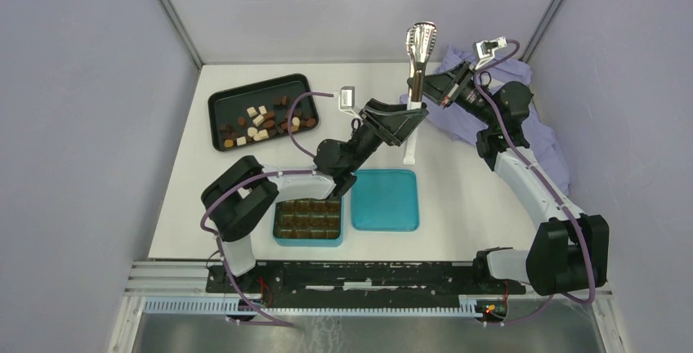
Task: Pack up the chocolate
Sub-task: Pick up the clamp at the center of the board.
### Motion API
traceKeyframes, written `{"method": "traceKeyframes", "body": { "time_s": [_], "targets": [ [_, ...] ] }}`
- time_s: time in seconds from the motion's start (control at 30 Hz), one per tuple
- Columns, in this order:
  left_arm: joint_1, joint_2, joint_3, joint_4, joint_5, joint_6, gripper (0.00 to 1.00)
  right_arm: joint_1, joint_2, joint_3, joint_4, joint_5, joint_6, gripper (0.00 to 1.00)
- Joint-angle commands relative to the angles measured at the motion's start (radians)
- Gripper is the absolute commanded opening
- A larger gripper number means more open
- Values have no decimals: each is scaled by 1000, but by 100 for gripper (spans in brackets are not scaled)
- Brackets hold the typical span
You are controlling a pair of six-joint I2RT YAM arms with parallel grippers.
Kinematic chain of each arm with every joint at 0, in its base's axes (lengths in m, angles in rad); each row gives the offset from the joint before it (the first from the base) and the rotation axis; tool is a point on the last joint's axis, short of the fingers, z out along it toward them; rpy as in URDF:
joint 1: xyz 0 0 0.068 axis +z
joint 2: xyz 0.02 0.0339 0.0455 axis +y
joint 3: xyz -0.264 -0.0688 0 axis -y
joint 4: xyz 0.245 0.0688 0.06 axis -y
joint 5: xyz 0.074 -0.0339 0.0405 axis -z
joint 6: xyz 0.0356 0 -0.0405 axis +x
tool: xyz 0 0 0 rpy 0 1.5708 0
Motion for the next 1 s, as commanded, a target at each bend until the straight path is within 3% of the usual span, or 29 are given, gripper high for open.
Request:
{"method": "traceKeyframes", "body": {
  "time_s": [0.0,0.97],
  "targets": [
    [-3,-57,-12,115,-56,29,85,-4,-17,33,81,19,14,0],
    [-25,-11,40,113,-36,79,82,-1,-5,-8,52,82,2,0]
  ]
}}
